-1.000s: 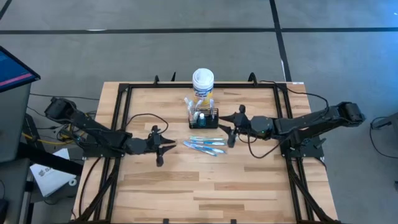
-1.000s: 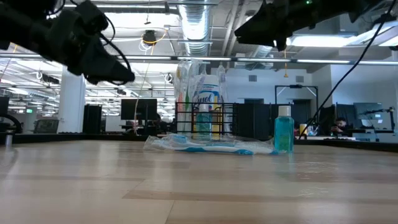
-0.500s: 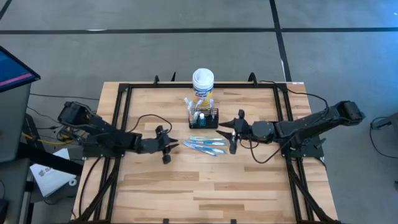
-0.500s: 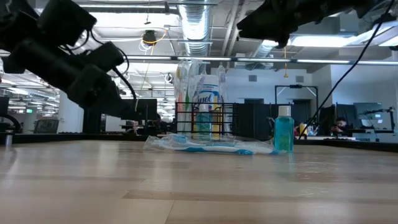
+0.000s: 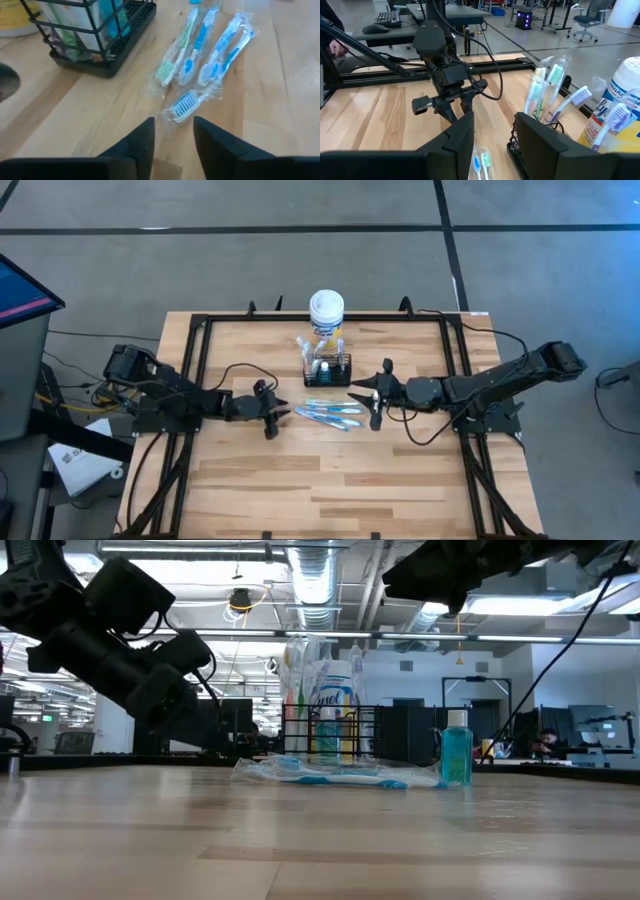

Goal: Pick & Place toothbrushing station
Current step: Put the blue toothbrush into the black wire organizer

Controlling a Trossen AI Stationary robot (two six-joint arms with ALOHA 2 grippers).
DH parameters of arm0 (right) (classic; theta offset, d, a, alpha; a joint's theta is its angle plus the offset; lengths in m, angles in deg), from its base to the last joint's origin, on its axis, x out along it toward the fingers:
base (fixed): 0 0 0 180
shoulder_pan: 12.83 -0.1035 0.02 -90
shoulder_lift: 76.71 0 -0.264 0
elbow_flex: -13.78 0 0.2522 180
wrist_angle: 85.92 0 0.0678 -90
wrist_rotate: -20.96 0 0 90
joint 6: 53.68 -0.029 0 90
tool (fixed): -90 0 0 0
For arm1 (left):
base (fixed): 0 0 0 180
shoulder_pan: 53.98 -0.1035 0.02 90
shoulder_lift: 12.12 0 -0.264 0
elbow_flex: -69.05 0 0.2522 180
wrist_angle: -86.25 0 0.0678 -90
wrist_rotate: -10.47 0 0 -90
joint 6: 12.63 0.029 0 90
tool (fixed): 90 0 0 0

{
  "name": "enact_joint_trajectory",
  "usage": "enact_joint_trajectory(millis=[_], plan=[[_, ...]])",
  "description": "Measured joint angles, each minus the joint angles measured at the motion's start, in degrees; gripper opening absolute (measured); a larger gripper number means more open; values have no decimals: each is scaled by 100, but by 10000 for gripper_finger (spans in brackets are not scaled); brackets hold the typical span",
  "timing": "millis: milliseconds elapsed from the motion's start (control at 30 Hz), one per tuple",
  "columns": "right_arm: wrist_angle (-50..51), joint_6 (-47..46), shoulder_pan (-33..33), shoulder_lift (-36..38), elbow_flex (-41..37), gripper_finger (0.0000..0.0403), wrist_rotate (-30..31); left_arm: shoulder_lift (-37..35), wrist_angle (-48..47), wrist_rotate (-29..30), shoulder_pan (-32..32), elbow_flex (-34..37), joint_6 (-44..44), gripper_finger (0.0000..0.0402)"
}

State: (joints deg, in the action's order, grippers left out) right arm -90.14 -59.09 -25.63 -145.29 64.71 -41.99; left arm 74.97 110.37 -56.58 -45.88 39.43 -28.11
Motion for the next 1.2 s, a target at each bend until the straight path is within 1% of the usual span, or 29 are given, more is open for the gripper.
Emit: enact_joint_trajectory(millis=[167, 233, 333, 467, 567, 700, 833, 967, 1067, 1200], plan=[[0, -1, 1, 0, 0, 139, 0, 0, 23, -199, -170, 0, 1, 179], [0, -2, 2, 0, 0, 139, 0, 0, 25, -376, -262, 0, 3, 191], [0, -2, 2, 0, 0, 137, 0, 0, 39, -615, -413, 0, 14, 197], [-2, -2, 2, 0, 0, 134, 0, 0, 41, -997, -614, 0, 17, 191], [-2, -2, 2, 0, 0, 133, 0, 13, 57, -1146, -679, 0, 19, 181], [-2, -4, 2, -1, 0, 134, 0, 208, 151, -1156, -727, -7, 20, 172], [-4, -7, 2, -2, 0, 133, 0, 633, 569, -1211, -729, -42, 158, 168], [2, -11, 2, -2, 0, 133, 0, 941, 633, -1234, -729, -174, 217, 168], [45, -12, 2, -2, 0, 134, 0, 1067, 692, -1264, -729, -224, 315, 162], [105, -15, 2, -2, 0, 132, 0, 1110, 736, -1296, -729, -227, 457, 145]])
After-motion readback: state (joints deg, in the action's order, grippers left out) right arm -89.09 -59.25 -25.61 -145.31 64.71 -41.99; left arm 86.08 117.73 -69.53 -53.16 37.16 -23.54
